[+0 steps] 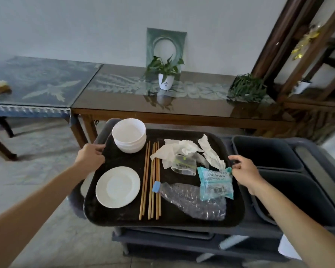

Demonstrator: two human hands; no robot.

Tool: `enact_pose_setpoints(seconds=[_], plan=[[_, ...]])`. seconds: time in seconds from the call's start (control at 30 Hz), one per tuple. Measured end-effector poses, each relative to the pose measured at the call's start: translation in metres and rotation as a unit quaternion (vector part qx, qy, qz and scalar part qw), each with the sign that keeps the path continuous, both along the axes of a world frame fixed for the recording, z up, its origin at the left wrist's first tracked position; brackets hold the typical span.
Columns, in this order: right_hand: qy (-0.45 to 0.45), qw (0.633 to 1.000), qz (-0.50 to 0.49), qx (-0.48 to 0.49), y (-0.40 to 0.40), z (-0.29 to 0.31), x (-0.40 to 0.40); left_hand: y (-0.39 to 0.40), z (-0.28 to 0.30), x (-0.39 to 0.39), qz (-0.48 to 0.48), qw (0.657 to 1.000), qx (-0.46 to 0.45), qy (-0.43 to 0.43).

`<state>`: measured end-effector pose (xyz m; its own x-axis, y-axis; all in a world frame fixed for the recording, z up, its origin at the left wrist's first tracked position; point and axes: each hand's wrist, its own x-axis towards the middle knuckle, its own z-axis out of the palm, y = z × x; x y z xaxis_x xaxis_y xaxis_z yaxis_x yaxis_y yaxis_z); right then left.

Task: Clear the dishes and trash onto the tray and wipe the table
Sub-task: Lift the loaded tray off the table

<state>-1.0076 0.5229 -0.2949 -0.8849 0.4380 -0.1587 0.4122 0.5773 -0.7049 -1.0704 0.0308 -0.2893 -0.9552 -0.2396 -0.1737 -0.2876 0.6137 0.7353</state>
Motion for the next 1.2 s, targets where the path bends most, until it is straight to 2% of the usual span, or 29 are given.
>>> enact_pose_setpoints(seconds=[0.3, 0.5, 0.63, 0.77, 0.9, 1.2], plan=[[-0.043, 0.999, 0.012, -0.008, 0.025, -0.044, -0.054, 0.031, -0.033, -0.064, -0.001, 0.996, -0.076, -0.044], [-0.069, 0.997, 0.025, -0.011, 0.021, -0.063, -0.077, 0.028, -0.059, -0.082, 0.039, 0.993, -0.081, -0.070], [-0.090, 0.995, 0.020, -0.029, 0.020, -0.071, -0.087, 0.027, -0.066, -0.091, 0.111, 0.989, -0.025, -0.095], [-0.094, 0.995, 0.003, -0.040, 0.017, -0.075, -0.094, 0.027, -0.064, -0.097, 0.208, 0.958, 0.141, -0.135], [-0.107, 0.988, -0.031, -0.112, 0.016, -0.075, -0.094, 0.028, -0.059, -0.102, 0.205, 0.940, 0.224, -0.158], [-0.105, 0.972, -0.089, -0.192, 0.012, -0.074, -0.086, 0.038, -0.039, -0.097, 0.166, 0.933, 0.270, -0.173]])
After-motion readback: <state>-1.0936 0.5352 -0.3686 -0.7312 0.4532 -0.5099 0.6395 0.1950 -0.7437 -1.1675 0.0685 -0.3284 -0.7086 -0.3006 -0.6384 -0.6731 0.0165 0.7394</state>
